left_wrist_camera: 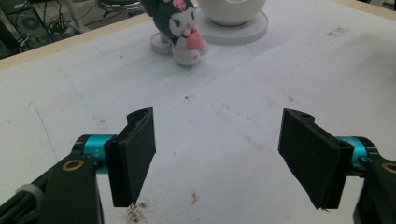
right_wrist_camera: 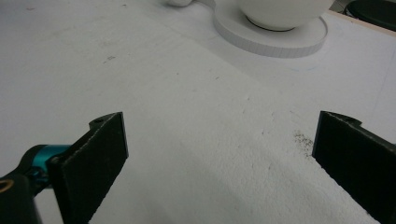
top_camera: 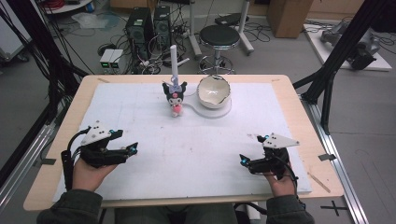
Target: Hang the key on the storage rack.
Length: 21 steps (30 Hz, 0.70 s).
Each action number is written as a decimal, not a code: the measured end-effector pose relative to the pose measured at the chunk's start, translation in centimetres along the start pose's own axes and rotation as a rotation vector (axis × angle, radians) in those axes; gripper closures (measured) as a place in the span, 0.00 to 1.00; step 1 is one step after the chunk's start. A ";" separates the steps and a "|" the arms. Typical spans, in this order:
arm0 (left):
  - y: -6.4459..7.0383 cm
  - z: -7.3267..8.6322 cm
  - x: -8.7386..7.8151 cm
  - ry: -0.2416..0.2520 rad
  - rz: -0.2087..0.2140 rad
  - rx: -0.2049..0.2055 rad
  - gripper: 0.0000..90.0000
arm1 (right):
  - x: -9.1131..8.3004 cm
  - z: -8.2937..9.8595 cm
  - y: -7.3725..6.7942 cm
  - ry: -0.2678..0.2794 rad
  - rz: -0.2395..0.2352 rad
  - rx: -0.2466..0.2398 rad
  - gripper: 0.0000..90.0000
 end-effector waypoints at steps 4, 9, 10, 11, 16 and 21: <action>-0.1 0.2 -0.1 0.002 -0.003 0.000 0.31 | 0.0 0.0 0.0 0.000 0.000 0.001 0.03; 0.0 0.6 -0.4 0.001 -0.007 0.002 0.31 | 0.0 0.0 0.0 0.000 0.001 0.000 0.03; 0.0 0.6 -0.4 0.003 -0.009 0.002 0.31 | 0.0 0.0 0.0 0.002 0.001 0.001 0.03; 0.0 0.6 -0.4 0.004 -0.009 0.005 0.31 | 0.0 0.0 0.0 0.000 0.003 0.002 0.03; 0.2 0.9 -0.6 0.003 -0.011 0.011 0.31 | 0.0 0.0 -0.1 -0.002 -0.002 0.008 0.03; 0.2 1.2 -0.9 0.006 -0.015 0.011 0.31 | 0.0 0.0 0.0 0.000 0.001 0.003 0.03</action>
Point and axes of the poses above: each handheld gripper's, and its own axes: x roughly forward along the jaws, z roughly out of its underside, y roughly to its right, the point moved 8 cm from there along x, roughly forward along the jaws, and after that the axes turned 5 degrees about -x, right-handed, at the moved point
